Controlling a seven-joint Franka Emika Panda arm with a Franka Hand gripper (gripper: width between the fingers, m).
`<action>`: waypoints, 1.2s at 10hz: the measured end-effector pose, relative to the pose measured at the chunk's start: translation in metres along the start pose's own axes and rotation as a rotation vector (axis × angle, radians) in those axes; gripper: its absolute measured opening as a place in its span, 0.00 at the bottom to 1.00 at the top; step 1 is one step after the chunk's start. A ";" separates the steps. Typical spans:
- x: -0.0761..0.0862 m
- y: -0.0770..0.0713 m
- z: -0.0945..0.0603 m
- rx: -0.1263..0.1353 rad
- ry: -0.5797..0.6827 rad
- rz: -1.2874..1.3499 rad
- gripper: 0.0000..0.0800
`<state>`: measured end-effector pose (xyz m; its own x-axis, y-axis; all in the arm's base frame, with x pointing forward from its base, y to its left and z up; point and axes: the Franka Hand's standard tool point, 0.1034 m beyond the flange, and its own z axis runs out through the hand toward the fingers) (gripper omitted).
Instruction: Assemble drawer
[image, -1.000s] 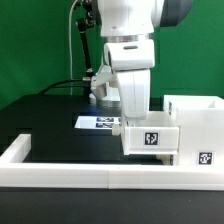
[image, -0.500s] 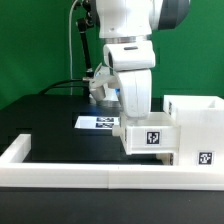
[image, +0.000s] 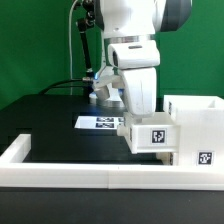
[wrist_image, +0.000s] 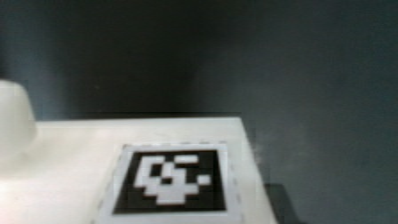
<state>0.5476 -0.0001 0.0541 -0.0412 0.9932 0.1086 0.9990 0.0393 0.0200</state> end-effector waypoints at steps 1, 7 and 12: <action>0.004 0.000 0.000 0.000 0.001 0.005 0.05; 0.010 0.001 0.001 0.000 -0.001 0.018 0.05; 0.016 0.008 -0.009 -0.013 -0.002 0.033 0.74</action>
Offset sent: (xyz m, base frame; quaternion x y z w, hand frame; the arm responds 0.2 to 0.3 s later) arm 0.0099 0.0169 -0.0003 -0.0069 -0.0134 -0.0096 0.9998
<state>0.5551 0.0151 0.0645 -0.0087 0.9942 0.1070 0.9995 0.0055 0.0297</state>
